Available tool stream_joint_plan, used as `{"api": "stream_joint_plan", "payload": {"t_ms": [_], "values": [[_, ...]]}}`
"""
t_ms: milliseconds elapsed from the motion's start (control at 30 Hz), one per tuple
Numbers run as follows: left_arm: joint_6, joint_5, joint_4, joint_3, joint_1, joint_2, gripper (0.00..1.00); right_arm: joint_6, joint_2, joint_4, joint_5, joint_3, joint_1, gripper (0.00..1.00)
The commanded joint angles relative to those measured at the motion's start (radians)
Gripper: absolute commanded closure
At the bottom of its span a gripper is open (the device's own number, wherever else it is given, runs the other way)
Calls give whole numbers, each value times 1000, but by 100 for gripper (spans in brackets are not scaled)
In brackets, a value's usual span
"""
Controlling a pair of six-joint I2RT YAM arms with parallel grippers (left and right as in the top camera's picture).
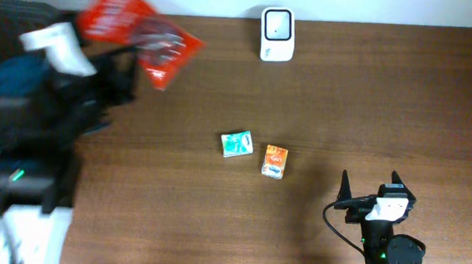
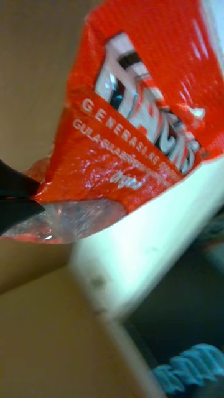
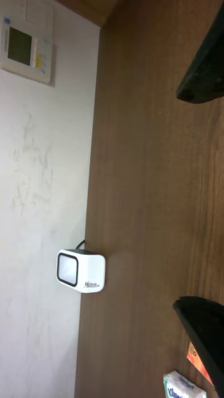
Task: Scan the item barcode
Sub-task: 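Place the red candy bag right of the orange packet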
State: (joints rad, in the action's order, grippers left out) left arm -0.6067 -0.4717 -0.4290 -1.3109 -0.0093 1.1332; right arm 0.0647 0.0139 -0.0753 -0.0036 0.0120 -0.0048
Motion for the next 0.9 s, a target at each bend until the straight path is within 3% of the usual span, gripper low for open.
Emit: {"api": "stream_joint_plan", "payload": {"t_ms": [0, 233, 433, 533, 567, 600, 667, 767, 867], "values": [[1, -14, 5, -6, -212, 166, 100, 6, -6, -5, 5, -6, 8, 1], [1, -2, 50, -6, -491, 566, 100, 6, -6, -5, 5, -6, 8, 2], [1, -2, 212, -6, -613, 766, 99, 6, -6, -5, 5, -6, 8, 1], [1, 95, 250, -6, -667, 810, 96, 6, -6, -5, 5, -6, 8, 2], [1, 129, 261, -6, -683, 819, 91, 6, -6, -5, 5, -6, 8, 1], [1, 140, 274, -6, -700, 829, 68, 6, -6, -5, 5, -6, 8, 1], [2, 140, 280, -7, -706, 830, 47, 6, -6, -5, 5, -6, 8, 1], [90, 136, 219, -54, -682, 818, 49, 6, -6, -5, 5, -6, 8, 1], [178, 187, 3, -188, -647, 770, 47, 6, -6, -5, 5, -6, 8, 1]]}}
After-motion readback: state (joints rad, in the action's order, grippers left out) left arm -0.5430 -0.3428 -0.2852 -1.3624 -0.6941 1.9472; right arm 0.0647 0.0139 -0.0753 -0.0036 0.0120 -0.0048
